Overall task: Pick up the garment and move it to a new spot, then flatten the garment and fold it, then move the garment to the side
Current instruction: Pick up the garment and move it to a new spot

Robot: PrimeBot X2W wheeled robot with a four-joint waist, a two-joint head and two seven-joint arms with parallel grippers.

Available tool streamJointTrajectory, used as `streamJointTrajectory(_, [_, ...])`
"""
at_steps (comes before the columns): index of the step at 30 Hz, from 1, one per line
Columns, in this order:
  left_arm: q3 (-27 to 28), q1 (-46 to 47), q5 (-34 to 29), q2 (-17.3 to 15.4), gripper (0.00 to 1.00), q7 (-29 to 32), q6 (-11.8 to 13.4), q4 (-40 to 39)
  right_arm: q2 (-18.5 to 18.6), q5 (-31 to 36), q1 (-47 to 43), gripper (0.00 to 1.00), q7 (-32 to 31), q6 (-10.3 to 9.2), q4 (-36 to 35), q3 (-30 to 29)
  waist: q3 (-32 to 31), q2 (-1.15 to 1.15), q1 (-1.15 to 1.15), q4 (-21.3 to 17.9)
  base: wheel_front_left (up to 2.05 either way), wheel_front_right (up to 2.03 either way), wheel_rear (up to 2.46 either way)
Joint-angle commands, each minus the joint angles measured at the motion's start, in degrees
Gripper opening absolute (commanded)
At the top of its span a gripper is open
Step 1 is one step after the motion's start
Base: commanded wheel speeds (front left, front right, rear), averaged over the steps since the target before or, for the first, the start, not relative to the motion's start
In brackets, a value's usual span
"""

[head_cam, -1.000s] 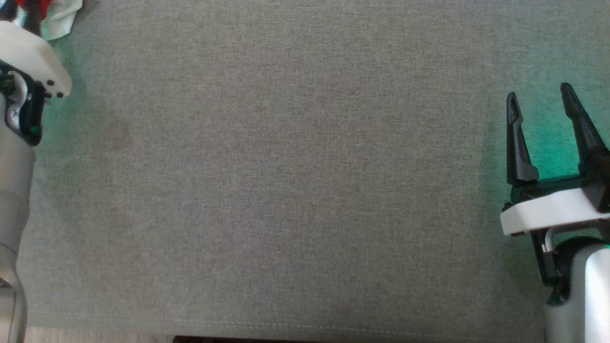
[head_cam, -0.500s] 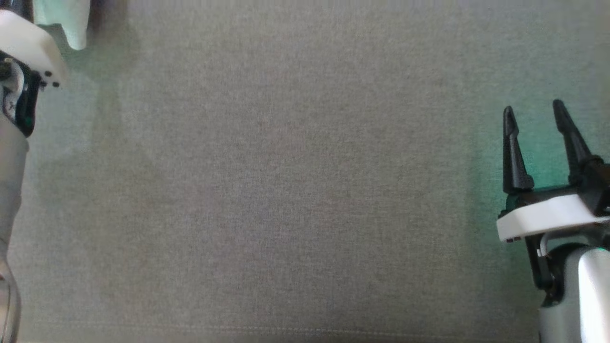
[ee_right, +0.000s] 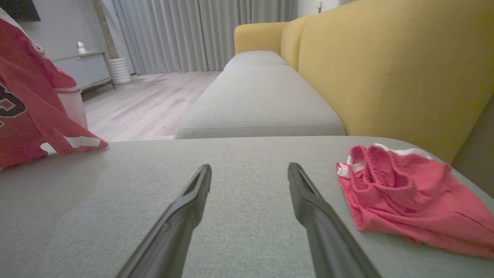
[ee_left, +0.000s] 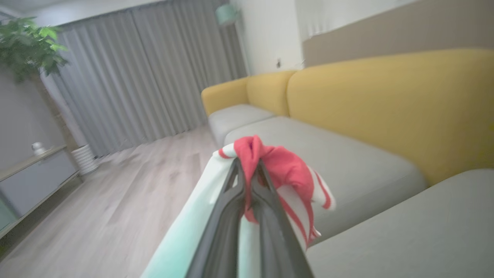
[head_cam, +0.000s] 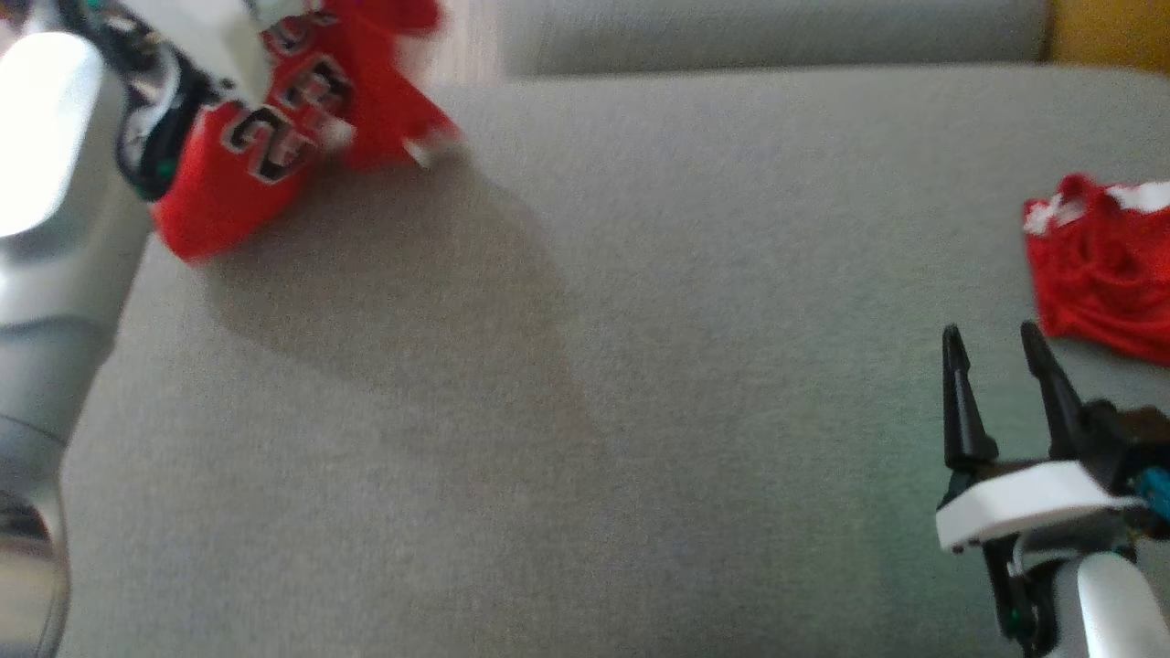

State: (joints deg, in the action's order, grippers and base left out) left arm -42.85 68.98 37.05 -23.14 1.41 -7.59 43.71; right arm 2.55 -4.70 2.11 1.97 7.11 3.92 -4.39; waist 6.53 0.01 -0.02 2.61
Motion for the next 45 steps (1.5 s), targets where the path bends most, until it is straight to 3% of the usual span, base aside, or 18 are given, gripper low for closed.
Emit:
streamJointTrajectory(1, [1.5,4.6,1.6,-1.4,0.00,0.1,0.1,-2.6,0.3,-0.6,0.7,1.00,0.9,0.37,-1.4,1.1,-5.3,-0.01,0.02,-3.0,0.00,0.00,0.00])
streamJointTrajectory(7, [0.6,5.8,9.2,2.2,0.00,1.6,0.1,-9.2,0.3,-2.1,-1.0,1.00,2.7,0.37,0.8,0.6,-7.4,-0.01,0.02,-5.8,0.00,0.00,0.00])
streamJointTrajectory(13, [-0.1,3.1,14.6,4.9,0.00,2.8,0.1,-13.1,0.3,-2.5,-1.2,1.00,3.7,0.37,1.9,0.6,-5.3,-0.01,0.02,-7.7,0.00,0.00,0.00])
streamJointTrajectory(19, [-1.2,-4.4,15.3,3.0,0.00,1.9,1.0,-10.1,0.3,-2.8,0.9,1.00,4.4,0.37,2.1,1.6,-0.2,-0.01,0.02,-9.8,0.00,0.00,0.00])
streamJointTrajectory(30, [-0.9,-13.5,15.3,-1.5,0.00,-1.1,5.7,6.8,0.3,-3.2,6.0,1.00,6.3,0.37,3.8,4.0,7.7,-0.01,0.02,-12.9,0.00,0.00,0.00])
streamJointTrajectory(31, [-1.2,-13.8,15.0,-1.8,0.19,-1.3,5.8,8.0,0.3,-3.2,6.2,1.00,6.5,0.37,4.1,4.1,7.7,-0.01,0.02,-12.9,0.00,0.00,0.00])
streamJointTrajectory(32, [-1.4,-14.1,14.8,-1.9,0.47,-1.4,5.8,9.1,0.3,-3.2,6.3,1.00,6.6,0.37,4.3,4.2,7.7,-0.01,0.02,-12.9,0.00,0.00,0.00])
streamJointTrajectory(33, [-1.6,-14.3,14.6,-1.9,1.00,-1.6,5.7,10.0,0.3,-3.2,6.3,1.00,6.7,0.37,4.6,4.1,7.7,-0.01,0.02,-12.7,0.00,0.00,0.00])
streamJointTrajectory(45, [-3.4,-14.4,13.7,1.0,1.00,-6.5,2.5,12.4,0.3,-2.2,5.2,1.00,7.1,0.37,6.7,3.7,1.7,-0.01,0.02,-7.8,0.00,0.00,0.00])
